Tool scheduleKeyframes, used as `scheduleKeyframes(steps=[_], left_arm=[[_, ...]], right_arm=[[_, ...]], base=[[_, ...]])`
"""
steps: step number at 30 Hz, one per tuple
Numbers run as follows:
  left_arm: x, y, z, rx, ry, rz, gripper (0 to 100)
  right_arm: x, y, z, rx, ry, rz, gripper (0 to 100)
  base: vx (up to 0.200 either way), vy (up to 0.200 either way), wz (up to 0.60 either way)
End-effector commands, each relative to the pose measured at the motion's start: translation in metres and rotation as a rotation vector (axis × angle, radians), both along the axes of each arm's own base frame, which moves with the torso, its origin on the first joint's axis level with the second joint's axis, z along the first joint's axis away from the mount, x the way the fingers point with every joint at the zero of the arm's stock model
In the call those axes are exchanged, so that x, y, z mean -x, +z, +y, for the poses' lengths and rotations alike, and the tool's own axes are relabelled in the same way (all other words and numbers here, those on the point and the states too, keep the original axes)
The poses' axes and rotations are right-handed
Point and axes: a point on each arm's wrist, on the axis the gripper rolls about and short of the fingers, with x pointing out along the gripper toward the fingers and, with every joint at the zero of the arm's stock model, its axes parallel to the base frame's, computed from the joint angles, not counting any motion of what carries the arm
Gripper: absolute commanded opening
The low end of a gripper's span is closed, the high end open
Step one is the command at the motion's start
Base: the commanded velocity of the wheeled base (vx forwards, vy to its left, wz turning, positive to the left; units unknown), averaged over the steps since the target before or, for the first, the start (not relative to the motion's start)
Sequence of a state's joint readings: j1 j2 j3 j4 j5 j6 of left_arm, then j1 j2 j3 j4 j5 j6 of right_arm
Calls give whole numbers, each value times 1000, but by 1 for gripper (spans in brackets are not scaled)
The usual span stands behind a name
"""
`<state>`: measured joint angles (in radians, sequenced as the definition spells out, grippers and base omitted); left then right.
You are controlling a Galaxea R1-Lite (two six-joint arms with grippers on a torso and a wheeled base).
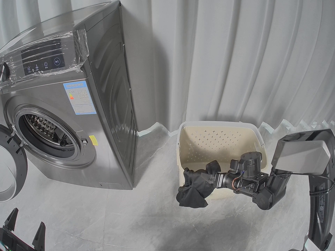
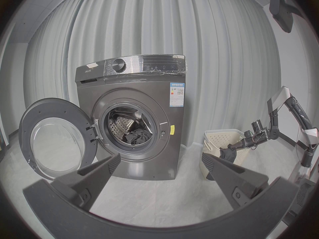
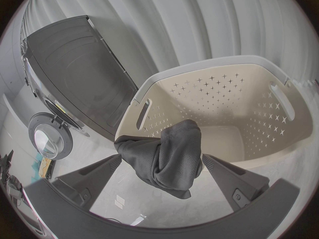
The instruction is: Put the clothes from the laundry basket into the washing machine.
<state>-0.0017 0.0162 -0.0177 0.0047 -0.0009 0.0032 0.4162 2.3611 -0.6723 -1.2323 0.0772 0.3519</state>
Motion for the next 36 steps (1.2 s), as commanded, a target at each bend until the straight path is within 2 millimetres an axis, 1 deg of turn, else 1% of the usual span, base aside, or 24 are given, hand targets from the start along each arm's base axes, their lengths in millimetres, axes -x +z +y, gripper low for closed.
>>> scheduleKeyframes(steps=[1,5,16,17,22,30,33,34,36], left_arm=[[0,-5,0,0,1,0,100],[0,-5,0,0,1,0,100],[0,-5,0,-1,3,0,100],[0,-5,0,-1,3,0,100],[0,-5,0,-1,3,0,100],[0,-5,0,-1,3,0,100],[0,-5,0,-1,3,0,100],[0,-5,0,0,3,0,100],[0,-5,0,-1,3,0,100]], right_arm=[[-9,-11,1,-10,-11,13,100],[-12,-13,4,-28,-13,16,100],[-12,-15,6,-28,-6,18,100],[-11,-15,6,-27,-6,21,0],[-11,-17,6,-25,-6,23,0],[-12,-11,5,-34,-7,5,0],[-11,2,3,-52,-15,-24,0],[-8,14,1,-67,-15,-43,0],[-3,30,0,-95,-16,-61,0]], base=[[0,0,0],[0,0,0],[0,0,0],[0,0,0],[0,0,0],[0,0,0],[0,0,0],[0,0,0],[0,0,0]])
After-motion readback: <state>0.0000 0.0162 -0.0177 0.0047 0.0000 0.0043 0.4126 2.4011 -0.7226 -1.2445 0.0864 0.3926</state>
